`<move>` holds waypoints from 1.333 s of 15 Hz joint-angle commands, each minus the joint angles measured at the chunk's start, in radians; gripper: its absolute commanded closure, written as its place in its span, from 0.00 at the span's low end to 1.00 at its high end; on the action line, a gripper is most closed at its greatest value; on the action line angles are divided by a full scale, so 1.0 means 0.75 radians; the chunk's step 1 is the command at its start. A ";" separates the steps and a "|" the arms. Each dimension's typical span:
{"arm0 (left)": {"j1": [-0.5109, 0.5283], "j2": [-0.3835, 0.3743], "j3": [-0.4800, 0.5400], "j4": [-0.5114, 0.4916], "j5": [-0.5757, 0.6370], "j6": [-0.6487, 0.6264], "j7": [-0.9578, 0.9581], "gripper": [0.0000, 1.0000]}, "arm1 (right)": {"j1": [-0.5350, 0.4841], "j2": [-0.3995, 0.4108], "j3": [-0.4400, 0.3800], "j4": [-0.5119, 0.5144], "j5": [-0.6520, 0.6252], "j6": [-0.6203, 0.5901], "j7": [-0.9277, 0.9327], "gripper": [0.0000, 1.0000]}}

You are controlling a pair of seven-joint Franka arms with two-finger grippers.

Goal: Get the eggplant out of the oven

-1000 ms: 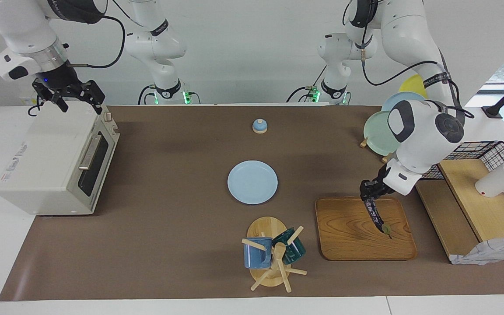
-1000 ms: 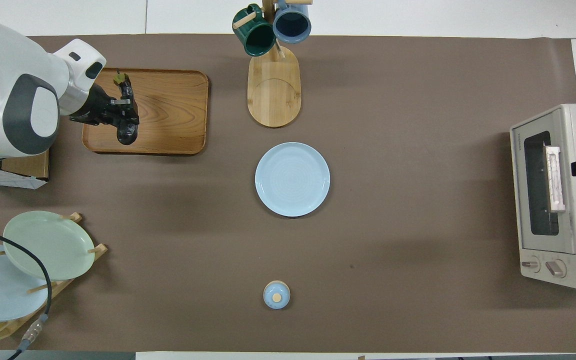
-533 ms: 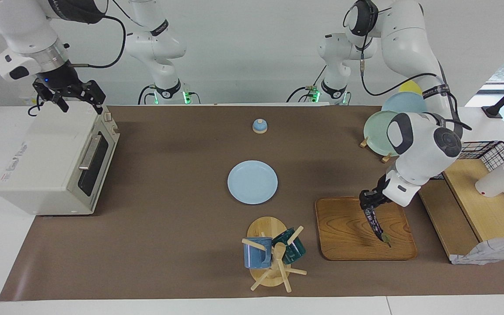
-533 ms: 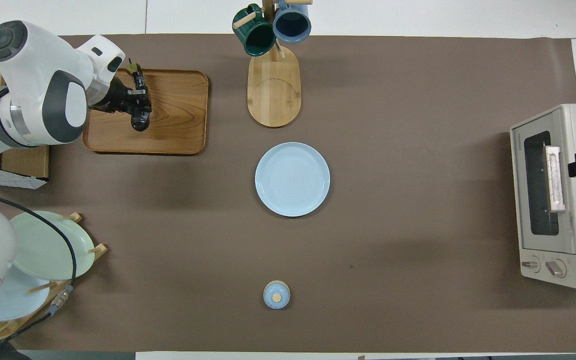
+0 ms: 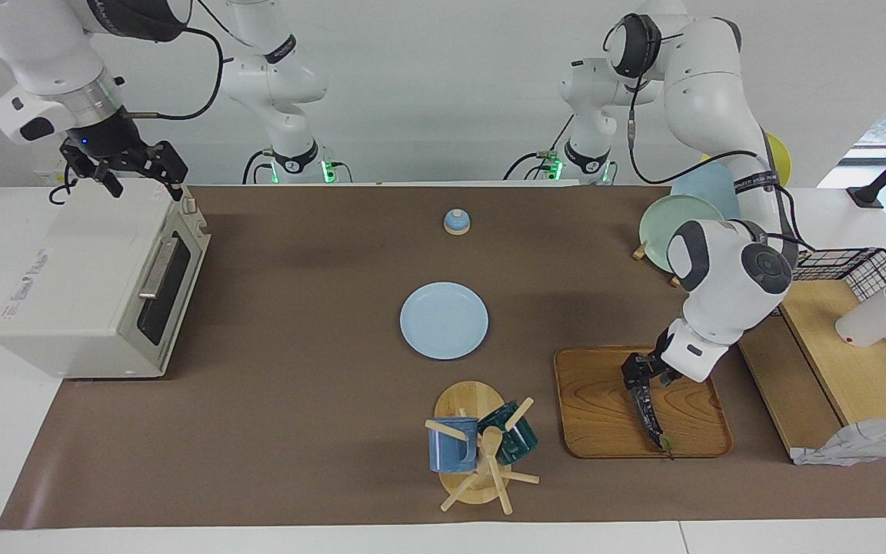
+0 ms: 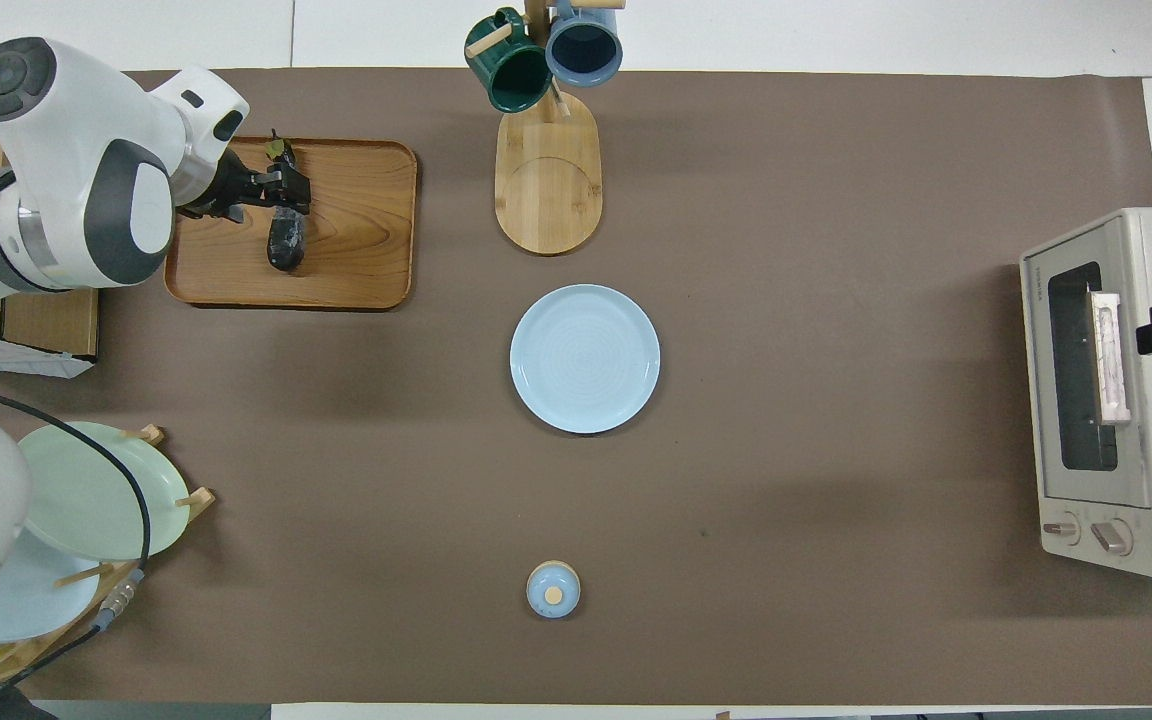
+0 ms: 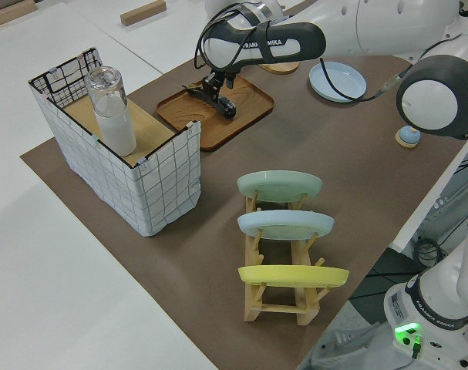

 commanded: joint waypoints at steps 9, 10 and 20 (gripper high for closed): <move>0.068 -0.469 0.043 -0.003 0.034 -0.512 0.006 0.00 | -0.014 -0.017 0.006 -0.015 0.008 -0.014 -0.032 0.00; 0.066 -0.512 0.043 -0.005 0.034 -0.575 0.008 0.00 | -0.014 -0.017 0.008 -0.015 0.008 -0.014 -0.032 0.00; 0.044 -0.815 0.041 -0.346 0.068 -0.721 0.082 0.00 | -0.014 -0.017 0.008 -0.015 0.008 -0.014 -0.032 0.00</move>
